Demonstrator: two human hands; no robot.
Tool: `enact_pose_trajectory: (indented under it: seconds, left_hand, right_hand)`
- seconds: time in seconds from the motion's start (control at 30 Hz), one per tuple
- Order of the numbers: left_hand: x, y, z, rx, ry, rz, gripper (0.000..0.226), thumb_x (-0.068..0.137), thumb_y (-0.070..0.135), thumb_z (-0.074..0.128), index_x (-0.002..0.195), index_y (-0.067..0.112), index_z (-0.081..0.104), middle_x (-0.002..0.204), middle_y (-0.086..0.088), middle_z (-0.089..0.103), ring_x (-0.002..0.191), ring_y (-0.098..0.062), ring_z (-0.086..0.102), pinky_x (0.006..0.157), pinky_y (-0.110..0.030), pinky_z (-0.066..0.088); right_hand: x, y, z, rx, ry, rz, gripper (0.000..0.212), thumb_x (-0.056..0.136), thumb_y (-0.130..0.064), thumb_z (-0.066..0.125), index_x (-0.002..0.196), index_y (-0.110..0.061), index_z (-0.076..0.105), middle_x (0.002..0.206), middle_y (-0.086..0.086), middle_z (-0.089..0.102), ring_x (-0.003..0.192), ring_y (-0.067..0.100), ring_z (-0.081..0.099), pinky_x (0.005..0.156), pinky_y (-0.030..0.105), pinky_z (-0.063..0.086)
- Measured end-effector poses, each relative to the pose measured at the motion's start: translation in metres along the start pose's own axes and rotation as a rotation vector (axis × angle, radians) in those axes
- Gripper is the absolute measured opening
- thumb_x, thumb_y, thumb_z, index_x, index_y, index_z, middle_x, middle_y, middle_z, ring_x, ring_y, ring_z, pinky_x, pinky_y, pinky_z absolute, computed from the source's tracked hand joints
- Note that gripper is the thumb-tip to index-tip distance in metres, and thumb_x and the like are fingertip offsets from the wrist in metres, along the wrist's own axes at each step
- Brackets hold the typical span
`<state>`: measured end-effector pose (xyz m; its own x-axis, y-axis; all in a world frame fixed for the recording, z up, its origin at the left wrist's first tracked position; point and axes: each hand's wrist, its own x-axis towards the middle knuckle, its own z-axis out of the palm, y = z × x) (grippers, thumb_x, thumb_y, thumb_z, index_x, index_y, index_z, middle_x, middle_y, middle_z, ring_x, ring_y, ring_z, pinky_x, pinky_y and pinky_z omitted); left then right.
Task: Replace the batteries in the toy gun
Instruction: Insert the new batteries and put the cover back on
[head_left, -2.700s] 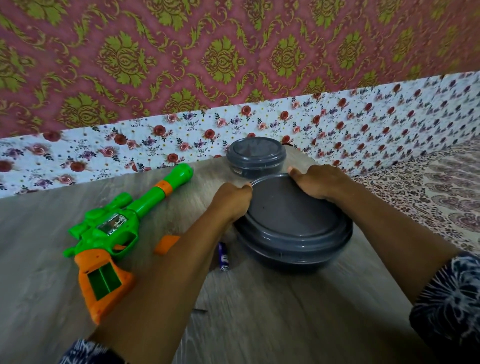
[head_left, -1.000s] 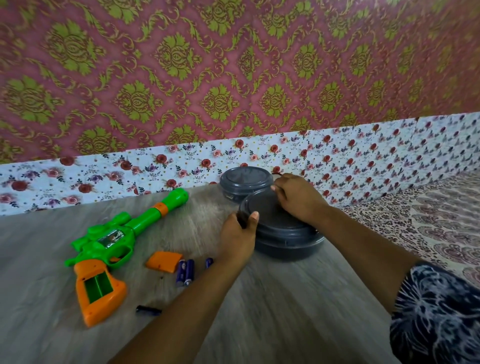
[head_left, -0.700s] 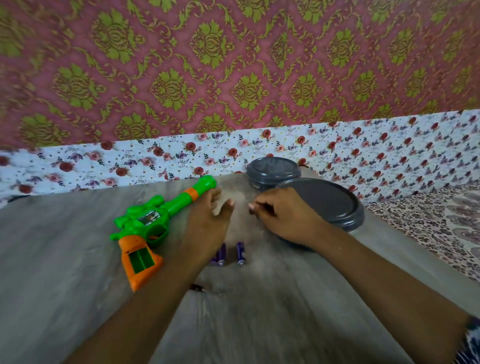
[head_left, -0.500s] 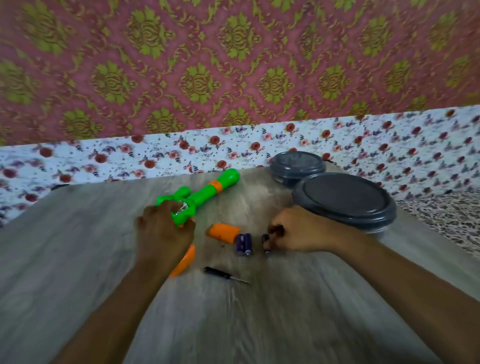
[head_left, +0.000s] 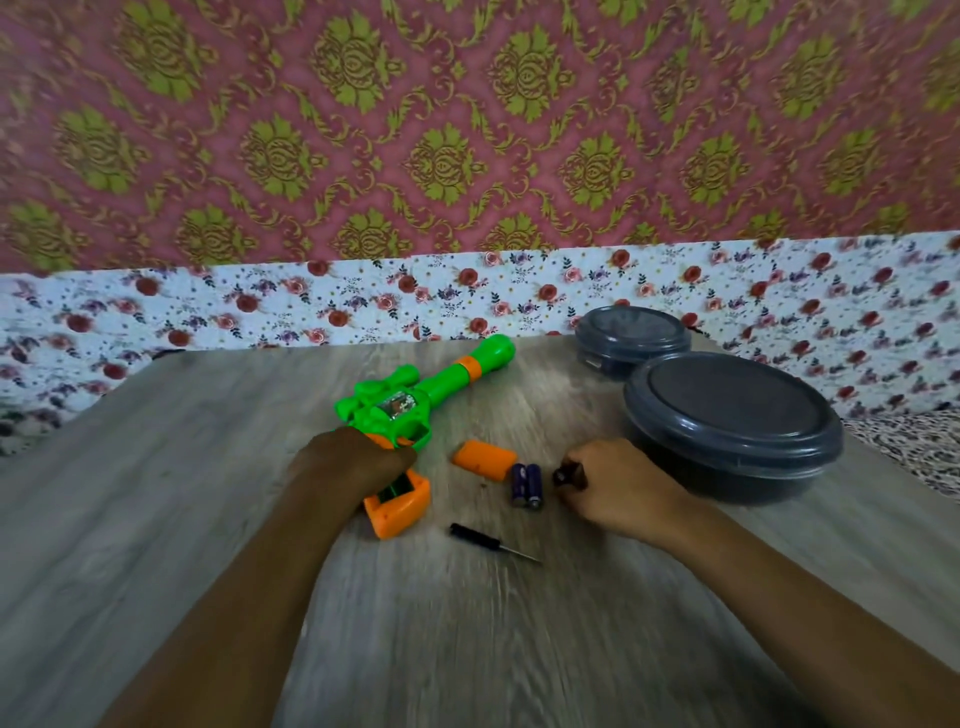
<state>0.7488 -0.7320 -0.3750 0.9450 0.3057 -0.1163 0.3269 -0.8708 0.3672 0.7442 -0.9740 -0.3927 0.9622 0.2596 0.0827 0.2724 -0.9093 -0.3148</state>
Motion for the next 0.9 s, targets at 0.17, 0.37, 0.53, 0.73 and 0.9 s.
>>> enact_pose_trajectory:
  seconds: [0.17,0.37,0.53,0.73,0.9]
  left_hand:
    - [0.007,-0.009,-0.006,-0.242,0.006,-0.076,0.038,0.080,0.048,0.064,0.062,0.016,0.053,0.058,-0.005,0.056,0.048,-0.019,0.057,0.041,-0.020,0.040]
    - [0.014,-0.031,-0.002,-0.630,0.062,-0.153,0.031,0.081,0.035,0.067,0.068,0.010,0.054,0.089,-0.020,0.057,0.076,-0.027,0.052,0.055,-0.030,0.034]
    - [0.014,-0.036,0.012,-1.178,-0.066,-0.156,0.035,0.058,0.027,0.075,0.078,-0.002,0.067,0.091,-0.025,0.069,0.075,-0.032,0.066,0.075,-0.043,0.056]
    - [0.008,-0.028,0.016,-1.392,-0.026,-0.026,0.050,0.096,0.047,0.038,0.120,0.005,0.050,0.078,-0.012,0.061,0.050,-0.017,0.065,0.060,-0.033,0.050]
    - [-0.001,-0.028,0.019,-1.304,-0.027,0.157,0.037,0.098,0.038,0.039,0.115,0.007,0.051,0.086,-0.011,0.057,0.067,-0.023,0.055,0.065,-0.035,0.048]
  right_hand:
    - [0.002,0.005,0.003,0.079,0.050,0.035,0.020,0.082,-0.022,0.060,0.082,-0.004,0.067,0.081,0.011,0.066,0.076,0.022,0.062,0.068,0.035,0.049]
    - [0.009,-0.016,-0.002,0.462,0.126,0.020,0.016,0.092,-0.010,0.047,0.091,-0.009,0.063,0.064,0.007,0.056,0.054,0.019,0.053,0.056,0.032,0.047]
    - [0.023,-0.059,0.007,0.873,0.119,0.008,0.024,0.100,-0.011,0.033,0.094,-0.016,0.056,0.061,0.007,0.047,0.051,0.015,0.044,0.049,0.020,0.038]
    - [0.035,-0.104,0.022,1.058,0.111,-0.128,0.017,0.099,-0.012,0.036,0.090,-0.015,0.050,0.063,0.004,0.049,0.049,0.007,0.042,0.043,0.014,0.034]
    - [0.033,-0.108,0.046,1.051,0.247,-0.228,0.019,0.081,-0.008,0.067,0.078,-0.015,0.050,0.053,-0.006,0.050,0.047,0.002,0.042,0.050,0.016,0.035]
